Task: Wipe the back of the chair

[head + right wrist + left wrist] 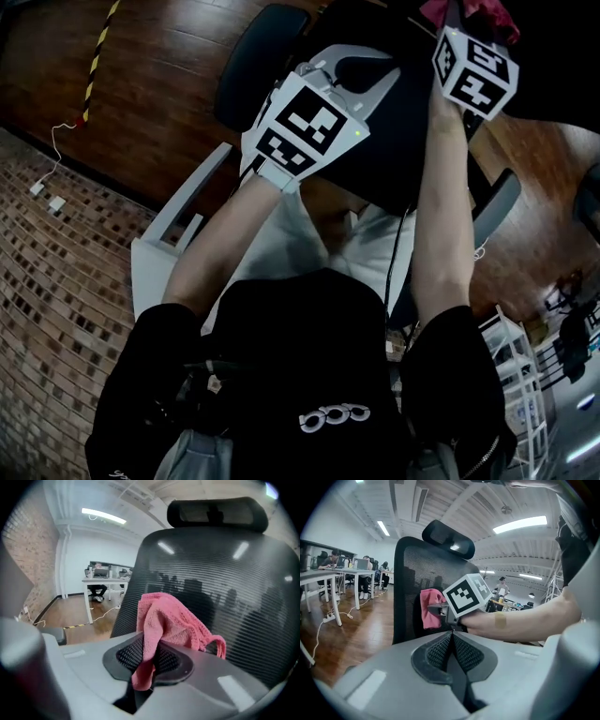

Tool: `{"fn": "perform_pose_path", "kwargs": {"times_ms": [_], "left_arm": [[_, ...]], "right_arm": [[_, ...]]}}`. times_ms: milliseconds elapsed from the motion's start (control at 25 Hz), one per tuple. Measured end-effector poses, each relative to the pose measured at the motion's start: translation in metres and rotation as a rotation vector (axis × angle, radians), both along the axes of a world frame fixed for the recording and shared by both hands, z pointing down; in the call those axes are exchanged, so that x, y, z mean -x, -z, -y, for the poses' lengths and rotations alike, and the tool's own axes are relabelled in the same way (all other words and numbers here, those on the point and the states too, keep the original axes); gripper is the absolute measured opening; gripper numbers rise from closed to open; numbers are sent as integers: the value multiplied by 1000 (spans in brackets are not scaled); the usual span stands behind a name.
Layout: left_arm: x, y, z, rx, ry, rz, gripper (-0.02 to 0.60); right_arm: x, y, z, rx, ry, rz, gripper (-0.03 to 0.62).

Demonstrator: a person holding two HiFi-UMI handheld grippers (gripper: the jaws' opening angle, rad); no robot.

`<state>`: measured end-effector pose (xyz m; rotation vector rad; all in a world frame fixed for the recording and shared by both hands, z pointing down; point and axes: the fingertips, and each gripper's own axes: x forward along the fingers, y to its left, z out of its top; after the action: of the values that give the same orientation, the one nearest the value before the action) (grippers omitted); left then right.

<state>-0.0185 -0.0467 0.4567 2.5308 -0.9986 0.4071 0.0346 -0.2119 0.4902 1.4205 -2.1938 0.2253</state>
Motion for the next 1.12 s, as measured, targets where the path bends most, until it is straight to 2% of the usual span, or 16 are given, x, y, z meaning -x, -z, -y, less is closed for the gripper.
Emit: {"fn": "perform_pose_path", "kwargs": {"times_ms": [320,600,800,1120], "left_arm": [[25,-12,-4,16,41,2,-8],[29,-6,-7,8,44,-13,-8],[29,-2,-13,-2,36,-10,-8],[16,5,-8,-26,-2,-1,-8]], "right_arm": [[102,39,23,-89,232,32,43],[146,61,32,-100,329,57,43],[120,64,41,-85,267,33,41],[29,69,31,-87,120,34,43]]}}
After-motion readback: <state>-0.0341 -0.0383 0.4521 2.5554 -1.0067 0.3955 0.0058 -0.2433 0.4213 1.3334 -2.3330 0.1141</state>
